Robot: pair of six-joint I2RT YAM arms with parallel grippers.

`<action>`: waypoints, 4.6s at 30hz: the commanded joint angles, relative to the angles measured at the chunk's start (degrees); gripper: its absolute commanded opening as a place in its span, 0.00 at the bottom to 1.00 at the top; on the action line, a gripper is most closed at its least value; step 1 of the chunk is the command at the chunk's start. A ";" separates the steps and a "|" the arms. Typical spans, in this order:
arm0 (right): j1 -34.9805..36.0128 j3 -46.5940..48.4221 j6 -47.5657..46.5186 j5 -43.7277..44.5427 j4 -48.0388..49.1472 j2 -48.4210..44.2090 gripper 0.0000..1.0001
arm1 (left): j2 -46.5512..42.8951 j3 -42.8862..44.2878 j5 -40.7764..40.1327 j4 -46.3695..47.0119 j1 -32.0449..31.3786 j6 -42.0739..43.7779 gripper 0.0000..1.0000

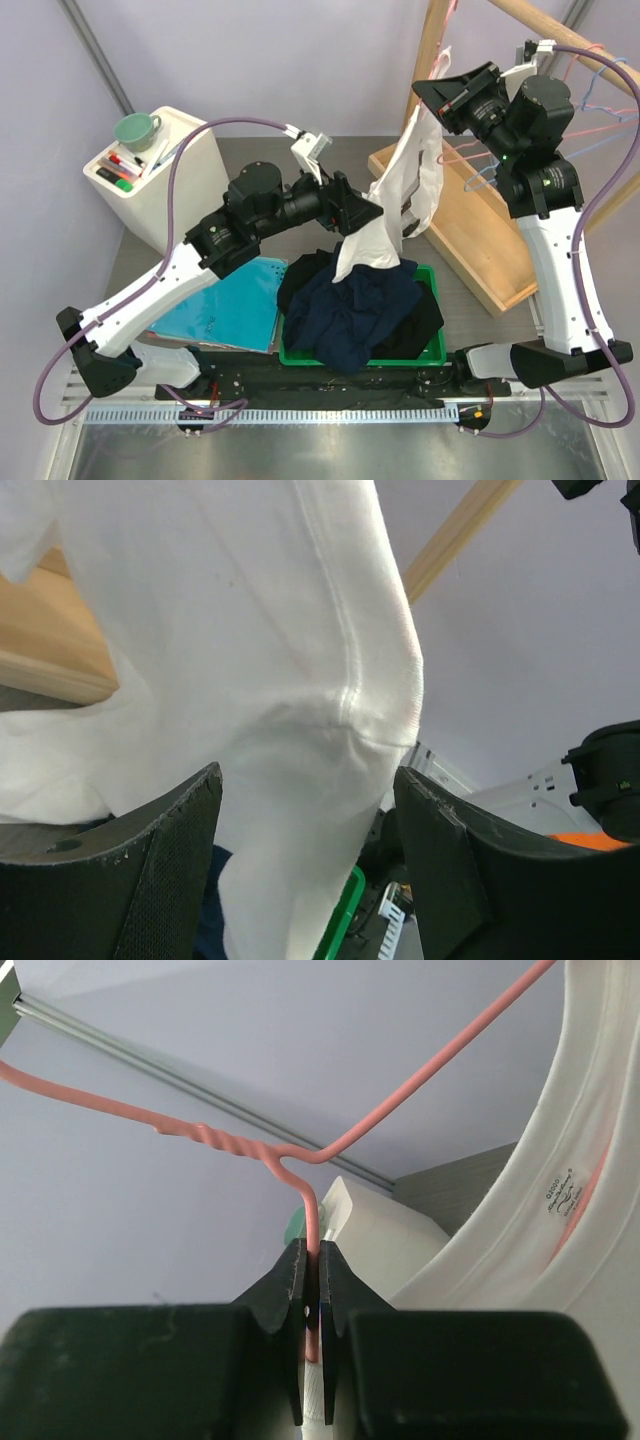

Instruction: Remove the t-shirt from the hanger

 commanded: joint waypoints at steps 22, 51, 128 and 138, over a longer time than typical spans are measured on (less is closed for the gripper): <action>1.98 -6.00 0.86 9.95 6.52 -5.64 0.01 | -11.77 -7.41 -0.35 -5.54 -3.43 -3.28 0.00; 2.33 -16.98 22.01 7.53 10.11 -9.95 0.01 | -31.40 -21.39 -28.03 -16.97 -3.43 -7.42 0.00; 3.39 -8.81 6.75 -0.06 1.33 -19.18 0.01 | 12.20 52.70 24.88 13.35 1.41 -35.10 0.00; 3.39 -9.43 6.75 0.03 1.33 -19.44 0.01 | 11.42 57.71 24.44 17.67 -0.79 -39.41 0.00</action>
